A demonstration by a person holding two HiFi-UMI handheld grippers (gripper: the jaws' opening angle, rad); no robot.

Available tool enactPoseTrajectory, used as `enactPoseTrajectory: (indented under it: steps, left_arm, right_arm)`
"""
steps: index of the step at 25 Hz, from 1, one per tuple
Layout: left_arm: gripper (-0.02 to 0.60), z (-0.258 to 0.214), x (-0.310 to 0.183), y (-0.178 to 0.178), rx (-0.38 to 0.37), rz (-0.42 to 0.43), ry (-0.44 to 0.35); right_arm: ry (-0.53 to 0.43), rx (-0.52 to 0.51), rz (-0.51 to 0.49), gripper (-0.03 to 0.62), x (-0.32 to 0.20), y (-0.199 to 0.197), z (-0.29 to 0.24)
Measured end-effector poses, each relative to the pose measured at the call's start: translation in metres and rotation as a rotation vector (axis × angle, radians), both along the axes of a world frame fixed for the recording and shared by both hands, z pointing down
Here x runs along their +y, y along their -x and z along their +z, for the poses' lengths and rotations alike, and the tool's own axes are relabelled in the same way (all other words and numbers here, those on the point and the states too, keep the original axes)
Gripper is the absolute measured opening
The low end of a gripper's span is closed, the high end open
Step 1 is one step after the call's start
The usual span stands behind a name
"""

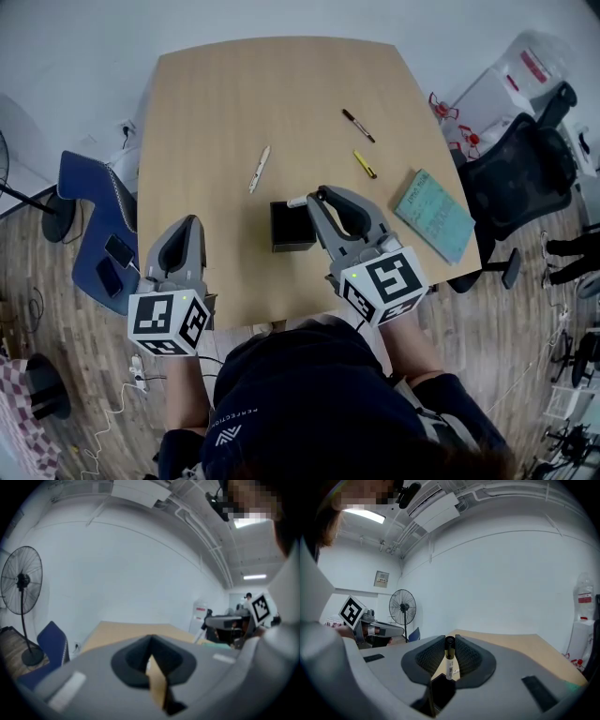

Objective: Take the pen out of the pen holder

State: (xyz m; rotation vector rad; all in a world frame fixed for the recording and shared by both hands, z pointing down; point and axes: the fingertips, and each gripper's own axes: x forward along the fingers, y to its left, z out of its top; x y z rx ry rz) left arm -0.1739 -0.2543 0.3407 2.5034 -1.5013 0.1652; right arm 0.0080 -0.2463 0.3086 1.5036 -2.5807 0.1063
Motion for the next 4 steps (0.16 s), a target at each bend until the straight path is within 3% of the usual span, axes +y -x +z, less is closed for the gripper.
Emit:
enactPoseTrajectory:
  steps: [4]
  left_arm:
    - [0.008,0.0014,0.0000,0.0030,0.000,-0.002,0.005]
  right_arm:
    - [0.003,-0.013,0.007,0.057,-0.0018,-0.0003,0.0003]
